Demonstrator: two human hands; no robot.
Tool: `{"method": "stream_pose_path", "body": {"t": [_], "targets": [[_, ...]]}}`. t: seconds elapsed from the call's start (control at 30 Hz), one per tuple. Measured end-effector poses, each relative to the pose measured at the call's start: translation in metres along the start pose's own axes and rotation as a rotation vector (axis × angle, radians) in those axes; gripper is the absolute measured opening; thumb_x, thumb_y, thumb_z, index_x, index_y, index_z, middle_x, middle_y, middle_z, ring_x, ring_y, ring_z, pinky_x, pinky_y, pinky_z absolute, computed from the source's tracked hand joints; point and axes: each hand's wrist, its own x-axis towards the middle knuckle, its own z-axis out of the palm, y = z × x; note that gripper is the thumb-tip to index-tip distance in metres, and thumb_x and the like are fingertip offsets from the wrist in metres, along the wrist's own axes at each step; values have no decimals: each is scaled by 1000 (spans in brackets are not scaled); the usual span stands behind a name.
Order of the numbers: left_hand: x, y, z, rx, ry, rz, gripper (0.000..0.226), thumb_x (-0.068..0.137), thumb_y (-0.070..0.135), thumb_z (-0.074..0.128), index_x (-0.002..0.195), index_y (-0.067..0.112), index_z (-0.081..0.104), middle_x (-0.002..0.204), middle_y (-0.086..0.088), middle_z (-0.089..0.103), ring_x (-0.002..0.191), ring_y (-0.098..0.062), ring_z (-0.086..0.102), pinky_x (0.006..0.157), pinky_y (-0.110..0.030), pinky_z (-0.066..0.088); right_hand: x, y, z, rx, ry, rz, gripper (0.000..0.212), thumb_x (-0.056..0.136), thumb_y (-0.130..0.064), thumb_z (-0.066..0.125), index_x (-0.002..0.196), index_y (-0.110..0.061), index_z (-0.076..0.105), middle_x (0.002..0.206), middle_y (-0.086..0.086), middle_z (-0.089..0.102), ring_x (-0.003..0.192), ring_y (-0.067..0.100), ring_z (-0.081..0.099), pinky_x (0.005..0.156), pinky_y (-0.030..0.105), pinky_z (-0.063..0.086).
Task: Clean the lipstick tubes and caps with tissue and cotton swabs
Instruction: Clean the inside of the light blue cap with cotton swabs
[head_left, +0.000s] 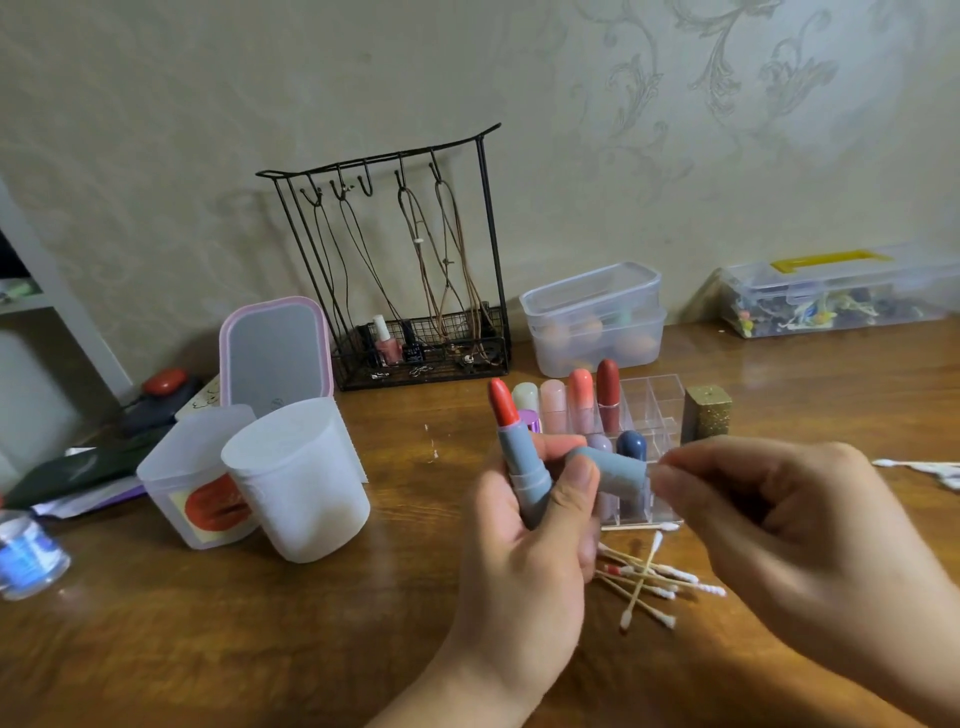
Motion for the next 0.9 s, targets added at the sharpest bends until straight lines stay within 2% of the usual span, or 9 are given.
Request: {"method": "stream_pose_path", "body": {"t": [0.03,0.13,0.27,0.37,0.5,0.57,0.73,0.83,0.9], "targets": [[0,-2,0,3,15,10,29,81,29,70,100,11,58,59,2,57,49,-6,49,45,-17,40,0,0,1,-29,-18,3,19,88,-22,71,69,-24,71,46,-8,50,37,-1,34,37,13,30],[4,-6,0,75,66,70,27,75,28,64,98,13,60,73,-4,67,60,-9,63,52,-16,47,-1,-3,3,3,-56,-16,17,87,-27,65,71,-23,71,47,-6,49,37,-1,32,38,12,27],[4,-3,0,93,-6,70,23,77,26,61,96,13,60,66,1,64,53,-6,56,48,-15,42,0,1,1,-56,-70,0,23,88,-29,64,68,-17,68,47,-1,45,42,-1,28,39,18,29],[5,-3,-2,98,-6,72,20,80,25,63,96,14,61,76,0,70,67,-8,66,55,-16,49,0,0,0,96,-125,10,26,93,-29,64,72,-15,69,48,2,44,44,-1,30,40,20,28],[8,2,-4,57,-30,54,18,82,26,65,96,15,61,65,0,58,52,-8,45,44,-16,37,2,5,-2,-15,-92,3,23,90,-23,67,67,-20,67,47,-2,47,42,1,31,40,20,30],[11,2,-8,108,5,88,25,78,27,60,99,13,59,68,-3,59,53,-7,47,48,-18,40,1,2,-2,-23,-156,-33,26,93,-27,64,68,-20,66,49,-1,47,44,-1,31,41,16,30],[14,8,-13,114,0,95,26,82,22,57,102,6,56,71,-10,51,52,-7,43,44,-17,35,4,14,-8,-68,-60,-25,18,90,-27,65,74,-22,70,52,0,54,41,11,38,41,20,35],[16,9,-15,150,1,110,27,82,23,56,104,6,56,74,-13,53,52,-8,43,43,-17,34,3,8,-10,-37,-161,-55,17,89,-30,63,76,-22,69,53,-2,53,45,-1,34,42,16,34],[15,9,-15,157,-6,112,30,82,23,56,104,4,56,75,-19,52,52,-9,43,43,-17,34,3,10,-11,30,-133,-46,18,89,-32,62,76,-22,69,52,0,51,45,-1,34,42,14,31]]}}
